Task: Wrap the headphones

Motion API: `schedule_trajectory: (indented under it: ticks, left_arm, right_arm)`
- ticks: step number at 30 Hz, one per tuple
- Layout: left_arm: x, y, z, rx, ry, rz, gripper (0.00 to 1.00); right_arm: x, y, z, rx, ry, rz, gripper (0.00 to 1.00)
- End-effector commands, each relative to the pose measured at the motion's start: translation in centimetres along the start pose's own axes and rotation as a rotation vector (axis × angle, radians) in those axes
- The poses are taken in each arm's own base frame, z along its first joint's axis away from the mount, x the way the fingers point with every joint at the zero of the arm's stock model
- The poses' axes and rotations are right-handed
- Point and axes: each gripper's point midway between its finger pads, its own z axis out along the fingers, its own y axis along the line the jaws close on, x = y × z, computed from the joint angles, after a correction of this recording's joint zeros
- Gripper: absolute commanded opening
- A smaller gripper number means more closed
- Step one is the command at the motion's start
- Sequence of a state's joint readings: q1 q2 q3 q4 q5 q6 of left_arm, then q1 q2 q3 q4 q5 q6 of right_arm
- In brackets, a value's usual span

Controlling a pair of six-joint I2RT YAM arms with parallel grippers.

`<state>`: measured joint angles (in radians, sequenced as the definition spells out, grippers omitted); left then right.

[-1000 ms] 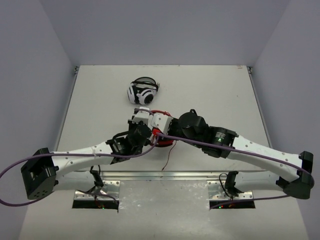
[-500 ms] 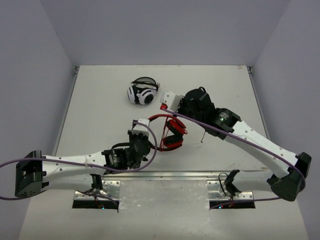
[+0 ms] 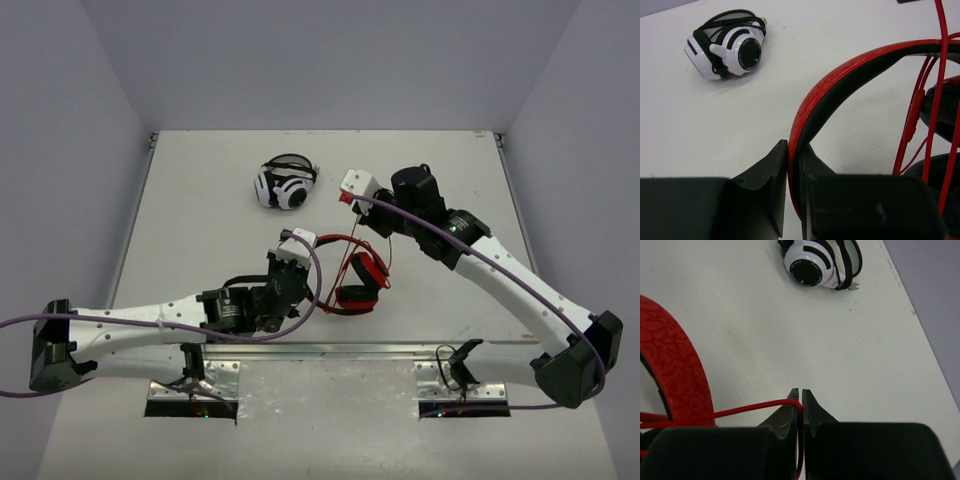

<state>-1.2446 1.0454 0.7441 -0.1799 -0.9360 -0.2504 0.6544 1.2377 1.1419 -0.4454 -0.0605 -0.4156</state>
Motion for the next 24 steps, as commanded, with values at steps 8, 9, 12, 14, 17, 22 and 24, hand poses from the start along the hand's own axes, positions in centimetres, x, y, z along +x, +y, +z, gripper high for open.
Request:
schedule_trajectory:
  ticks: [8,9,12,14,17,22,24]
  left_arm:
    - [-11.0,-0.1,-5.6,0.237,-0.169,-0.261,0.0]
    - [-11.7,0.0,-6.0,0.248,-0.175,-0.268,0.0]
    - [-14.6,0.5,-7.0,0.27,-0.227,-0.296,0.0]
    - [-17.2,0.7,-7.9,0.292,-0.275,-0.342,0.0]
    - [-20.7,0.9,-8.9,0.31,-0.335,-0.385,0.0]
    - [-24.9,0.6,-9.3,0.296,-0.381,-0.414,0.0]
    - [-26.3,1.8,-9.2,0.23,-0.399,-0.459,0.0]
  right_arm:
    - [-4.3,-2.3,-2.2,-0.027,-0.37,0.258,0.02]
    - [-4.8,-1.7,-2.6,-0.074,-0.437,0.26,0.05]
    - [-6.3,0.5,-2.7,-0.215,-0.545,0.335,0.1]
    - [-7.2,1.3,-2.5,-0.279,-0.599,0.355,0.12]
    - [-8.2,1.9,-1.9,-0.346,-0.666,0.407,0.1]
    - [-7.8,2.6,-0.8,-0.393,-0.727,0.495,0.09]
    - [-7.8,2.7,-0.7,-0.399,-0.75,0.503,0.11]
